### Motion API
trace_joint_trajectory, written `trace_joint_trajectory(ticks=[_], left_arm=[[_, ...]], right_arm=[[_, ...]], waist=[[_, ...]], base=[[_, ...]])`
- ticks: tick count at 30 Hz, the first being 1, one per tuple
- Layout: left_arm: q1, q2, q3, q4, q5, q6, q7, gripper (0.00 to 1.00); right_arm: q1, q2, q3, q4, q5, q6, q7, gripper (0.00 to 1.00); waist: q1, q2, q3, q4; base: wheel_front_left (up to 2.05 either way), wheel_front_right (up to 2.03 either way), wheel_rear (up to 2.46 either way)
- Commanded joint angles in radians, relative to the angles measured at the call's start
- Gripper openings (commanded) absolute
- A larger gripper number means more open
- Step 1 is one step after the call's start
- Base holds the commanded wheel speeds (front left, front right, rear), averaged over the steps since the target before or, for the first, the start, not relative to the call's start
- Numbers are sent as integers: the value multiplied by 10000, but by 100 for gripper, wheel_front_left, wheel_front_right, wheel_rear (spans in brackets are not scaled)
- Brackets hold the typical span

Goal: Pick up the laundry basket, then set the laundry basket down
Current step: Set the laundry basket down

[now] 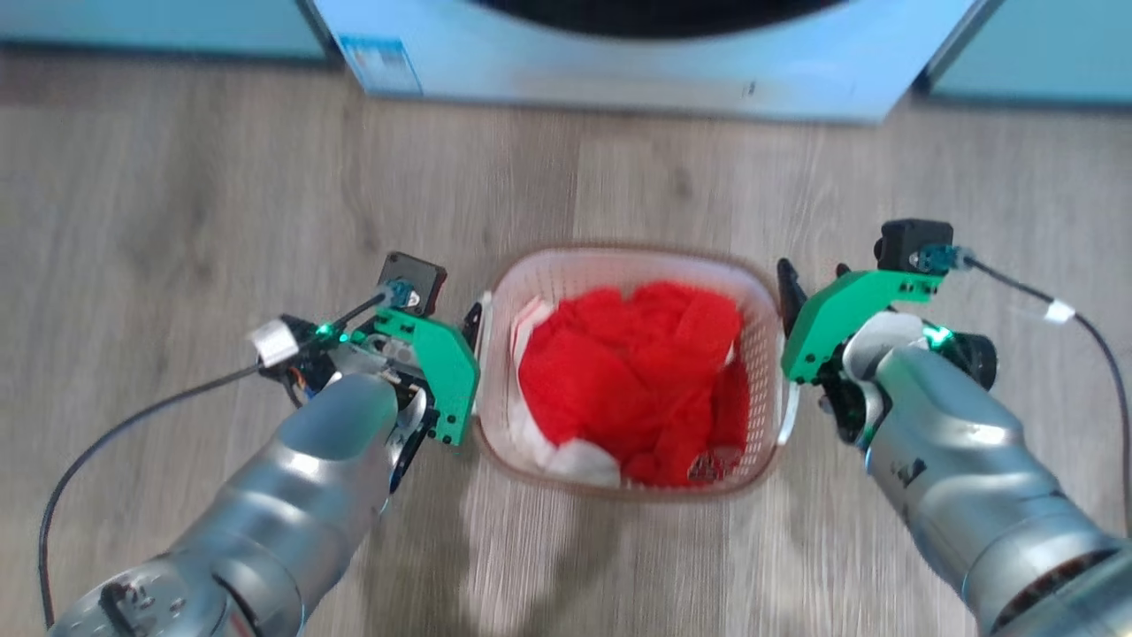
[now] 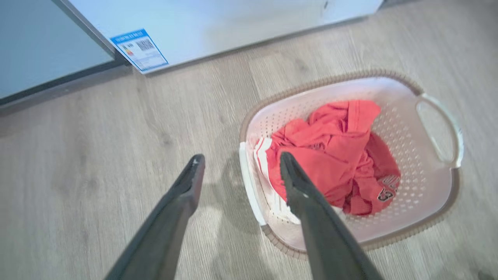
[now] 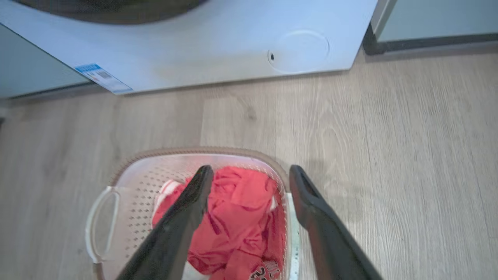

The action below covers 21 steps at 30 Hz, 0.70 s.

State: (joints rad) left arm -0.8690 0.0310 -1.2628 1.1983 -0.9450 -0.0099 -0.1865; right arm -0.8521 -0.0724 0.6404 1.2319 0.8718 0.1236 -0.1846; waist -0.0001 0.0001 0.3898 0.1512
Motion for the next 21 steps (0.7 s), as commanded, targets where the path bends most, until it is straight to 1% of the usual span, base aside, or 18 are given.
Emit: trace_joint_trajectory(ticks=[1, 4, 5, 6, 8, 9, 11, 13, 17, 19, 21], left_arm=[[-94, 193, 342, 3, -118, 32, -416, 100], [-76, 261, 719, -200, -151, 180, -714, 100], [-128, 339, 938, -467, -97, 290, -736, 100], [-186, 490, 1302, -942, 30, 492, -742, 100], [-6, 882, 2144, -2111, 506, 986, -747, 100], [517, 1275, 3119, -3417, 1110, 1477, -749, 100], [1254, 1615, 4054, -4754, 1858, 1911, -750, 100], [2079, 1825, 4868, -5987, 2605, 2237, -750, 100], [3755, 1931, 6351, -8100, 3801, 2566, -751, 100], [4574, 1864, 7078, -9047, 4320, 2663, -751, 100], [5365, 1756, 7649, -9887, 4888, 2634, -752, 100]], right_arm=[[355, 217, 0, -416, 135, 71, -367, 100], [542, 218, -146, -852, 151, 71, -680, 100], [596, 215, -221, -1027, 95, 71, -729, 100], [637, 166, -345, -1261, -4, 71, -753, 100], [788, -37, -982, -2129, -330, 71, -764, 100], [1192, -162, -1754, -3112, -944, 71, -767, 100], [1801, -120, -2514, -4155, -1659, 71, -768, 100], [2505, -14, -3148, -5217, -2384, 71, -769, 100], [3976, 167, -3878, -7057, -3522, 71, -770, 100], [4657, 202, -3958, -7813, -3978, 71, -770, 100], [5292, 213, -3922, -8508, -4076, 71, -771, 100]], waist=[[1, -1, -1474, 48], [1, -1, -2052, 94], [1, -1, -2224, 114], [1, -1, -2379, 136], [1, -1, -2642, 163], [1, -1, -2888, 159], [1, -1, -3112, 140], [1, -1, -3305, 130], [1, -1, -3632, 84], [1, -1, -3756, 46], [1, -1, -3833, 21]], base=[[0, 0, 0], [0, 0, 0], [0, 0, 0], [0, 0, 0], [0, 0, 0], [0, 0, 0], [0, 0, 0], [0, 0, 0], [0, 0, 0], [0, 0, 0], [0, 0, 0]])
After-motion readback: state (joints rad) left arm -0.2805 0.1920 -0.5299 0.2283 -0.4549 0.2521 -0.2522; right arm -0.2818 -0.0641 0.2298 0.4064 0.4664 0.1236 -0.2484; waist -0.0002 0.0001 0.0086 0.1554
